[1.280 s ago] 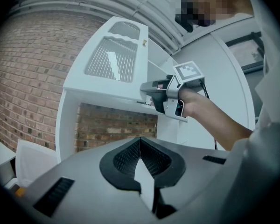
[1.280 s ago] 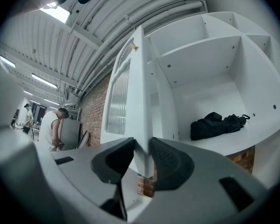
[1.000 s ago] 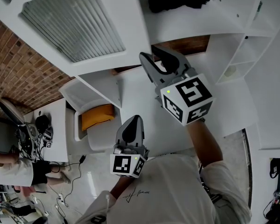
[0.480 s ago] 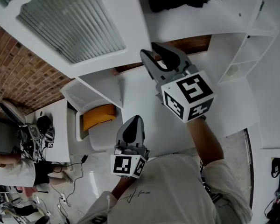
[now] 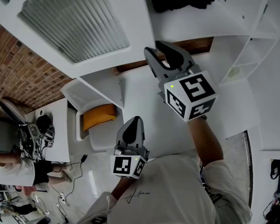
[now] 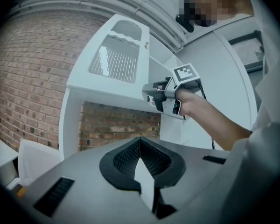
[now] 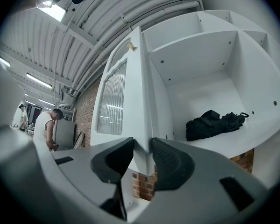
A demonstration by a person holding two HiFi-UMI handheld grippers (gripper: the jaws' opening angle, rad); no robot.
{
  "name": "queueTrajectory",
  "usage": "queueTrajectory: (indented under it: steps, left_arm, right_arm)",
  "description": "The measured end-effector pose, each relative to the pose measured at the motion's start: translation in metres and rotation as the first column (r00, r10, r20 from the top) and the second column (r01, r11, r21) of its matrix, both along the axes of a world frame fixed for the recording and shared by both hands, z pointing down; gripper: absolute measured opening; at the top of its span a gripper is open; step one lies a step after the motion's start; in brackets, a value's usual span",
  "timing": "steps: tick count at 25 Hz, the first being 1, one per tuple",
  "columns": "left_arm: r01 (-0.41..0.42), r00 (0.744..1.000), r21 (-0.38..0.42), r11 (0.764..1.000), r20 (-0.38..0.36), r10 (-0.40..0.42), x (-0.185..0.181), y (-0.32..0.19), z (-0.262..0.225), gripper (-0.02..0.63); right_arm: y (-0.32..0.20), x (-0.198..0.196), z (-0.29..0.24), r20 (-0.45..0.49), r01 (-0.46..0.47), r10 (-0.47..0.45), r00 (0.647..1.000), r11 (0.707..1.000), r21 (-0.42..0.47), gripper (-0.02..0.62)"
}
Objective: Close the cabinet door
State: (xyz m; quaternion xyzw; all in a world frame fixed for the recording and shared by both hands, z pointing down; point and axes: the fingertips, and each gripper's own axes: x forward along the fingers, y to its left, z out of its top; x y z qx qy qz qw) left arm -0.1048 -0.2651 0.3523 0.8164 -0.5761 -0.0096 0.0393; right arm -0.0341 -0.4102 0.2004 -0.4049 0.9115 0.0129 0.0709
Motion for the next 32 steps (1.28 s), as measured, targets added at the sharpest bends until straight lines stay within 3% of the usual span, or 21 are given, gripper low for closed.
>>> queueTrajectory:
  steps: [32]
  left_arm:
    - [0.031,0.999,-0.007,0.999,0.016,-0.031,-0.009,-0.007,-0.001,0.017]
  right_arm:
    - [-0.027,-0.003,0.001,-0.022,-0.025,0.025,0.999,1.000,0.005,0.110]
